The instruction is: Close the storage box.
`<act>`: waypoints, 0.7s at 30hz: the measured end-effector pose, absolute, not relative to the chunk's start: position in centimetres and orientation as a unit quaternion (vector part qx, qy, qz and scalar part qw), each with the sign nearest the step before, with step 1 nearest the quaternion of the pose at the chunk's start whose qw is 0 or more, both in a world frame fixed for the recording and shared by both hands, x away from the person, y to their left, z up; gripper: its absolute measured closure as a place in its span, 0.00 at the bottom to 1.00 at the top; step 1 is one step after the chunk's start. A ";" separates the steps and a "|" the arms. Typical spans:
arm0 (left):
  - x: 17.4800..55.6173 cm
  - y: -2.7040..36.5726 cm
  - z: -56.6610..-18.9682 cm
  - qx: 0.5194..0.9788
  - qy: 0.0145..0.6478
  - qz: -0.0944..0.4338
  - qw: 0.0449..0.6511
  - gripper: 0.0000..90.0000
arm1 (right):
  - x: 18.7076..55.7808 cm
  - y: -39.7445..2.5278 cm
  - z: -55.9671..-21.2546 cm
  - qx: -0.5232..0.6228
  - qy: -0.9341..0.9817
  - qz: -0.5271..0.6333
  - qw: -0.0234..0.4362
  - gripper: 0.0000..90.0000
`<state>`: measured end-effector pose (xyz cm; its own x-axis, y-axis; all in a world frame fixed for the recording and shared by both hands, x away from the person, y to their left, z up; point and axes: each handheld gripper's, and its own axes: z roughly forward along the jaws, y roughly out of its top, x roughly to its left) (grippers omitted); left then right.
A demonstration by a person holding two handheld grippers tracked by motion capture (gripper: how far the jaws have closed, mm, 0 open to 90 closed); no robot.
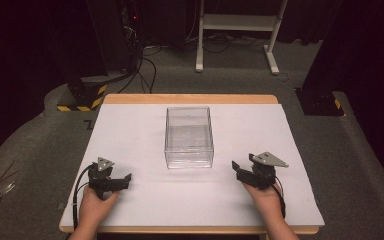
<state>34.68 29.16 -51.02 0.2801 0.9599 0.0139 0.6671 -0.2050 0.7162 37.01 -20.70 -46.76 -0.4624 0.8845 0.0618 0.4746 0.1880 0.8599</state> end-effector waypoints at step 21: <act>34.7 29.2 -51.0 0.739 0.550 0.239 0.307 0.04 | 36.8 -23.9 -50.1 0.503 0.752 0.356 0.236 0.33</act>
